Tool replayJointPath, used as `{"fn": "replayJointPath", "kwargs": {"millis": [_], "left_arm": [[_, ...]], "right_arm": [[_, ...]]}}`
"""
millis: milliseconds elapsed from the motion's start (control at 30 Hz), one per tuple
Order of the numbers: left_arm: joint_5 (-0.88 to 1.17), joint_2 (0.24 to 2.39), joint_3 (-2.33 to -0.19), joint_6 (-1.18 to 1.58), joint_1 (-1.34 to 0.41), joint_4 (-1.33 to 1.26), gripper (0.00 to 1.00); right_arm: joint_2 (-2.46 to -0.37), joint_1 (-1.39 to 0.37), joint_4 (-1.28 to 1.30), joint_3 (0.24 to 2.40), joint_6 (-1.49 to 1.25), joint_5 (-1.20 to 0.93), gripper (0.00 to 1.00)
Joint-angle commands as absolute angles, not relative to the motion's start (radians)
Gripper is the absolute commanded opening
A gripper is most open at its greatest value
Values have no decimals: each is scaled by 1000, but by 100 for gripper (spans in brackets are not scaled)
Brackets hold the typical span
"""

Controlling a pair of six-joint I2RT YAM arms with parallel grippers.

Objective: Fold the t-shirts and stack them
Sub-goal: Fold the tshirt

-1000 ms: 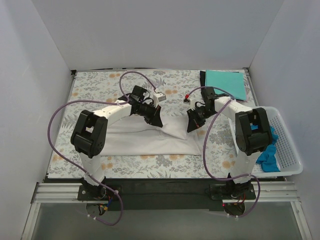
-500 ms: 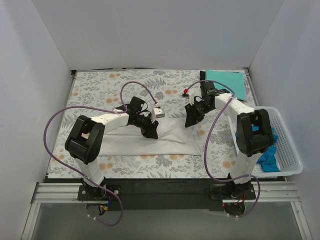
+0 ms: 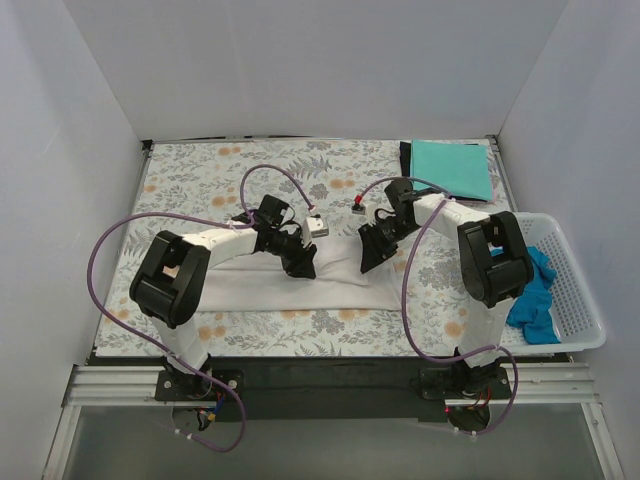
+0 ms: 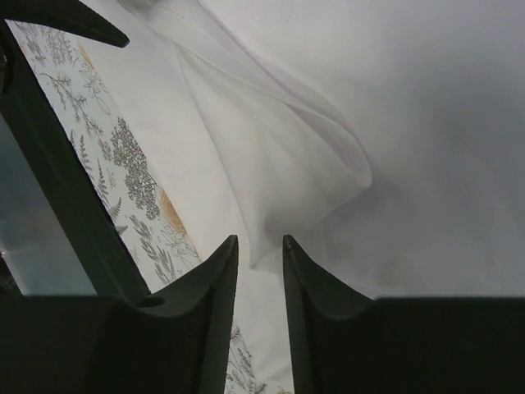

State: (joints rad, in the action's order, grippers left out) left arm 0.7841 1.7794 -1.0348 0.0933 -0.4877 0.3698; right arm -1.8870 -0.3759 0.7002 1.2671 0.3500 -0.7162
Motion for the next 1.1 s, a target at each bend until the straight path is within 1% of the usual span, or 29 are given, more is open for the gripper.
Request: {"fn": "replayJointPath", "kwargs": {"millis": [0, 33, 67, 167, 533, 567, 600, 633, 667, 700, 767, 933, 1067], "left_arm": [[805, 1730, -1019, 77, -492, 341, 34], [805, 1724, -1014, 71, -491, 341, 35], [802, 1715, -1005, 58, -491, 341, 35], [801, 1704, -999, 43, -492, 341, 36], [819, 1651, -960, -26, -491, 341, 36], [821, 1651, -959, -37, -492, 345, 36], [821, 1649, -954, -44, -491, 345, 36], [821, 1649, -954, -52, -491, 347, 36], [818, 1652, -954, -52, -491, 347, 35], [816, 1655, -956, -54, -491, 347, 35], [819, 1663, -957, -60, -491, 351, 34], [819, 1672, -962, -63, -491, 351, 34], [821, 1677, -963, -63, -491, 351, 34]], "right_arm": [[-1891, -391, 690, 1262, 354, -746, 32], [-1882, -393, 692, 1262, 356, -742, 27], [-1878, -393, 692, 1262, 359, -738, 16], [-1859, -393, 692, 1259, 367, -719, 1], [-1789, -403, 693, 1230, 419, -698, 1], [-1789, -405, 692, 1232, 419, -692, 3], [-1790, -403, 690, 1236, 410, -681, 10], [-1796, -405, 681, 1247, 399, -678, 19], [-1799, -403, 672, 1255, 384, -672, 36], [-1812, -405, 661, 1259, 355, -657, 42], [-1825, -405, 640, 1276, 333, -643, 45], [-1867, -423, 617, 1290, 296, -583, 45], [-1888, -446, 601, 1290, 291, -594, 45]]}}
